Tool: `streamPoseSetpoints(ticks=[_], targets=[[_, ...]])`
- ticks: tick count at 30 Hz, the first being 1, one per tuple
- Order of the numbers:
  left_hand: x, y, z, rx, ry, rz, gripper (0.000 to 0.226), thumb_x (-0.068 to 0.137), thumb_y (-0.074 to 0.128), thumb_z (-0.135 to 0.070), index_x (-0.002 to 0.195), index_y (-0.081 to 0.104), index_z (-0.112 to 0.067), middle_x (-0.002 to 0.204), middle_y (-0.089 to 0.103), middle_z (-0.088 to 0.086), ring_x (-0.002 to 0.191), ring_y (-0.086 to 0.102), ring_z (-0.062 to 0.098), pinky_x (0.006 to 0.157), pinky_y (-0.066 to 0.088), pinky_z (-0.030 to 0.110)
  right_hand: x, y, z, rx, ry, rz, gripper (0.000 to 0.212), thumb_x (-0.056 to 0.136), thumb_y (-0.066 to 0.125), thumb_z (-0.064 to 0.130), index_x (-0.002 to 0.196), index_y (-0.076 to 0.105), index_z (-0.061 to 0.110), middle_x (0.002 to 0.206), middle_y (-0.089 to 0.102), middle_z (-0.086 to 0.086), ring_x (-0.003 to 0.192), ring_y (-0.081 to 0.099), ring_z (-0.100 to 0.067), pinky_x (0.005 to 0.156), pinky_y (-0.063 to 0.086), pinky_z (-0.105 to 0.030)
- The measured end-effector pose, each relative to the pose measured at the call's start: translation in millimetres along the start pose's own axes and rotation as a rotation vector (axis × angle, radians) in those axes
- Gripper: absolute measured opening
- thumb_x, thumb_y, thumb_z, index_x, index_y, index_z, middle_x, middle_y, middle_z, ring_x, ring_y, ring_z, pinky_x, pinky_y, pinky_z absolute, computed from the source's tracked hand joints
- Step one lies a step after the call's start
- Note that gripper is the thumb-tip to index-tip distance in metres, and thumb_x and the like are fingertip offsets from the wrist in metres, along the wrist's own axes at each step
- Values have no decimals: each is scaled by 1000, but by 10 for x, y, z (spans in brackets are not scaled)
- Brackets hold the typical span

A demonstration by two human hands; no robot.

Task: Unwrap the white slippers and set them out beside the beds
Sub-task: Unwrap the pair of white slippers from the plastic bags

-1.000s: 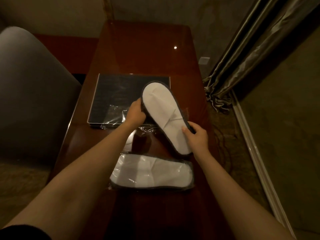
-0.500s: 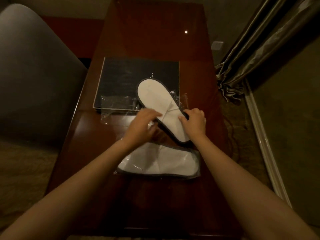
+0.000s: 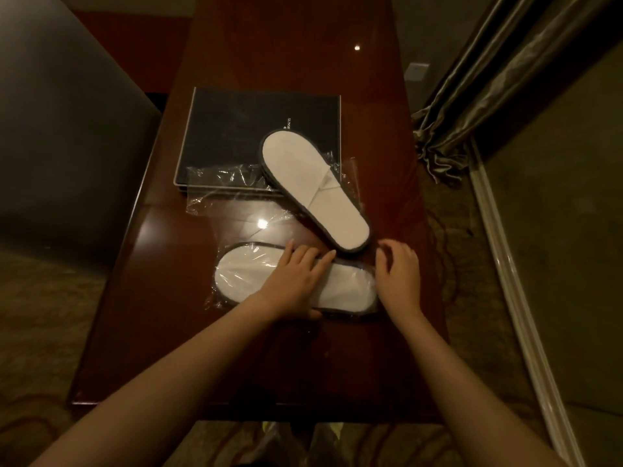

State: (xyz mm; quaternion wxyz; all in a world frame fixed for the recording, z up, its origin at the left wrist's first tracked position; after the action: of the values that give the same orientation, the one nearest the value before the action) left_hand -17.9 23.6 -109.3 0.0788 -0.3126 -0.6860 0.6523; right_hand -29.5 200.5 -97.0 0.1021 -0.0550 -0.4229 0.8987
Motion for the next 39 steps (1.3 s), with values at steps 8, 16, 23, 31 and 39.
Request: streamPoseSetpoints(ticks=[8, 16, 23, 31, 39], targets=[[-117, -63, -159, -46, -48, 2, 112, 57, 67, -59, 145, 16, -13, 133, 36, 12, 125, 31, 30, 114, 17, 49, -652, -92, -171, 50, 55, 82, 29, 87, 60, 30, 113, 55, 18, 98, 46, 12, 89, 52, -9, 72, 44, -24], [-320, -205, -280, -127, -136, -125, 109, 55, 65, -64, 143, 20, -17, 126, 39, 8, 118, 34, 26, 106, 25, 40, -649, -319, 62, -87, -104, -65, 4, 90, 55, 19, 89, 57, 15, 86, 56, 5, 82, 51, -10, 65, 42, -23], [-562, -299, -240, -183, -241, -208, 105, 51, 65, -66, 138, 22, -23, 122, 39, 5, 113, 36, 23, 101, 28, 36, -615, -493, 220, 102, -96, -141, 8, 91, 51, 18, 85, 55, 19, 77, 54, 11, 69, 52, -2, 59, 40, -16], [-845, -511, -152, -334, -276, -345, 101, 51, 66, -66, 135, 27, -25, 120, 42, 4, 112, 38, 23, 95, 30, 37, -455, -517, 96, 609, 327, 46, 15, 94, 49, 19, 101, 60, 12, 97, 65, -8, 90, 63, -21, 71, 51, -28], [-962, -661, -83, -370, -344, -377, 108, 46, 61, -70, 138, 24, -27, 125, 41, 5, 114, 36, 23, 94, 29, 36, -649, -798, 824, 140, -501, -24, 30, 86, 55, 39, 112, 55, 24, 103, 44, 18, 95, 37, 0, 76, 28, -21]])
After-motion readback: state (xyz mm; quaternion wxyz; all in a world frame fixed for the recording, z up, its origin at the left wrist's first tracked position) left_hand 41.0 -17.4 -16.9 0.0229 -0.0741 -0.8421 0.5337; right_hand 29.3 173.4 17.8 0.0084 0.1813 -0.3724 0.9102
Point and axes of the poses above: each hand's wrist, its own x-axis towards the middle knuckle, its own y-axis out of the palm, z = x × y, the point moved 5 cm from there along x, towards the middle knuckle
